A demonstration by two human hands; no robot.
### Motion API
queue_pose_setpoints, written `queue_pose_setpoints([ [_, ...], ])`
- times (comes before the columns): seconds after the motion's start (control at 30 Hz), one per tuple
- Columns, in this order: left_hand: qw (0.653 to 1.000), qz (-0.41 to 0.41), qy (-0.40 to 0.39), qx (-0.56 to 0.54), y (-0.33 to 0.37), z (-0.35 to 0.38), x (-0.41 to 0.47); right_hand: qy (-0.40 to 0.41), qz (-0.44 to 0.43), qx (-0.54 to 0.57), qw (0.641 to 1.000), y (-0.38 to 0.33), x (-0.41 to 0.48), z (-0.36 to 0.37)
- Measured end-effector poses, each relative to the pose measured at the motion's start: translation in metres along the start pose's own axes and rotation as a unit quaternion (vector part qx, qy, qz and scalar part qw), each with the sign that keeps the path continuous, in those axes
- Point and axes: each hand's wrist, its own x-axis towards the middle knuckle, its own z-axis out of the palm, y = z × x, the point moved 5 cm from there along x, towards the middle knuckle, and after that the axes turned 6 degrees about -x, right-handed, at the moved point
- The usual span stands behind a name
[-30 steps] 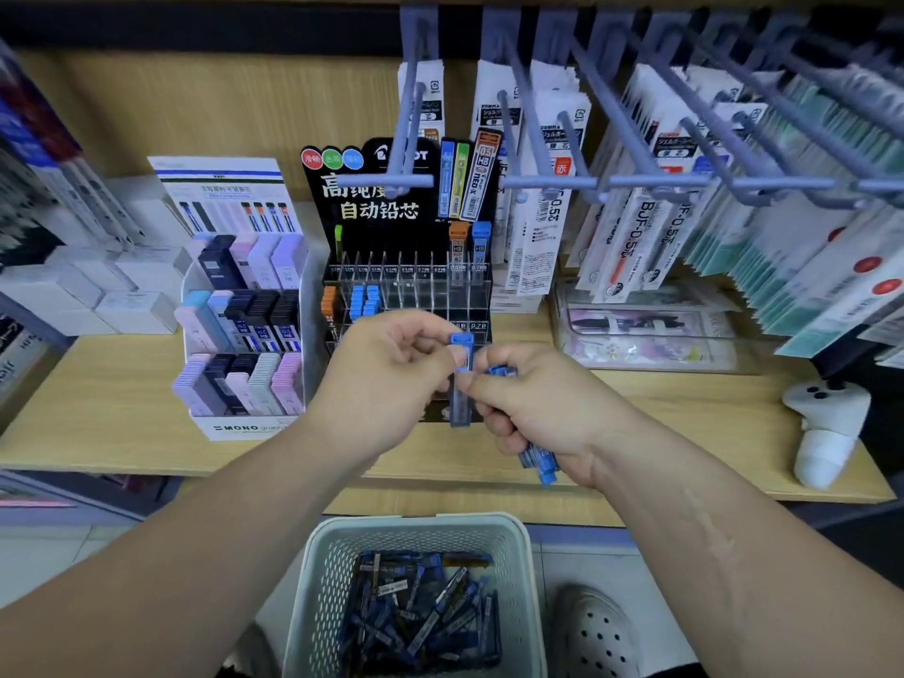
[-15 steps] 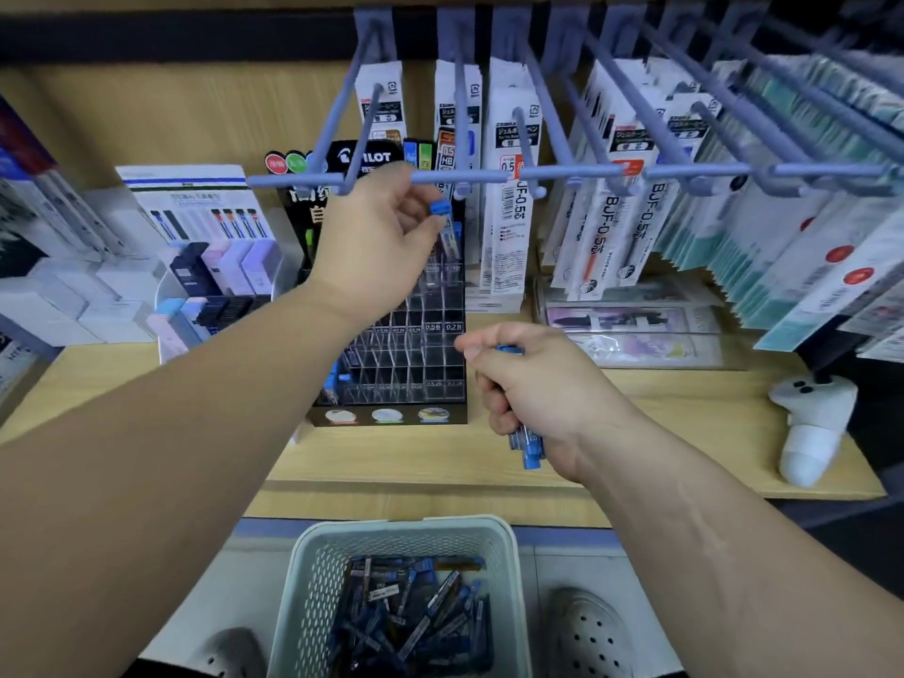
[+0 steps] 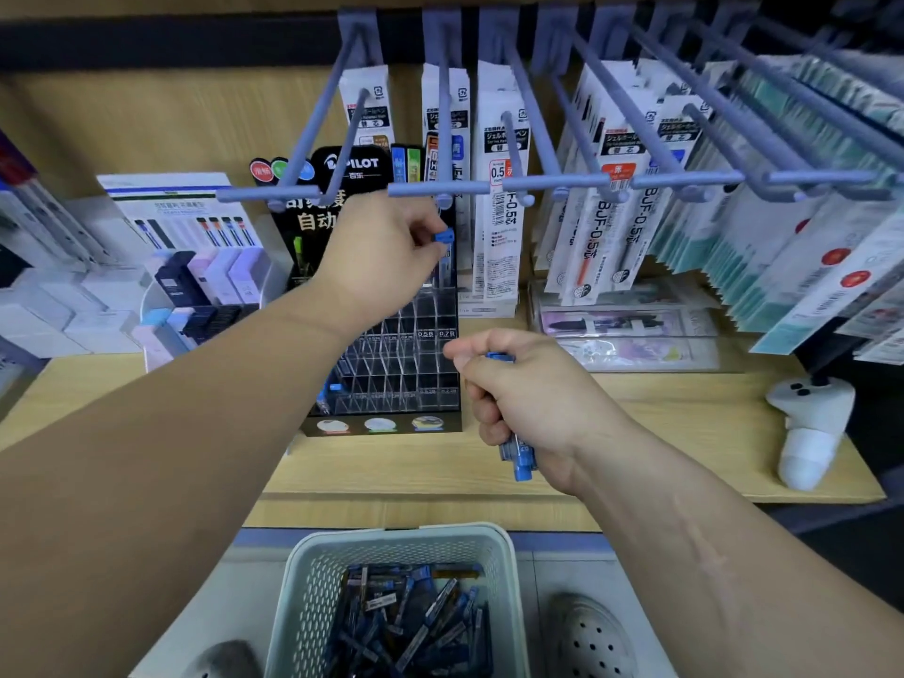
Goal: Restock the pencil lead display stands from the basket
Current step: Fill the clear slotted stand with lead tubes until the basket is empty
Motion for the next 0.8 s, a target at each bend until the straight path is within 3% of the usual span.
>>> queue_pose_setpoints([
  [0.13, 0.996, 0.038, 0.023, 0.072, 0.0, 0.006, 0.0, 0.011, -0.007, 0.058, 0.998, -0.003, 0.001, 0.0],
  [0.33, 0.993, 0.035, 0.028, 0.105, -0.001, 0.008, -0.002, 0.048, -0.003, 0.271, 0.961, -0.011, 0.005, -0.007],
  [0.47, 0.998, -0.012, 0.035, 0.044, 0.003, -0.004, -0.018, 0.074, 0.0, 0.346, 0.935, -0.012, 0.007, -0.009],
  [0.53, 0.993, -0.097, 0.017, -0.058, 0.009, -0.008, -0.042, 0.085, -0.003, 0.353, 0.932, -0.012, 0.007, -0.009],
  [0.67, 0.896, -0.304, -0.137, -0.292, 0.028, 0.001, -0.112, 0.093, -0.007, 0.331, 0.939, -0.011, 0.005, 0.0],
  [0.8, 0.83, -0.363, -0.123, -0.405, 0.039, -0.004, -0.145, 0.072, -0.018, 0.329, 0.942, -0.012, -0.001, 0.024],
])
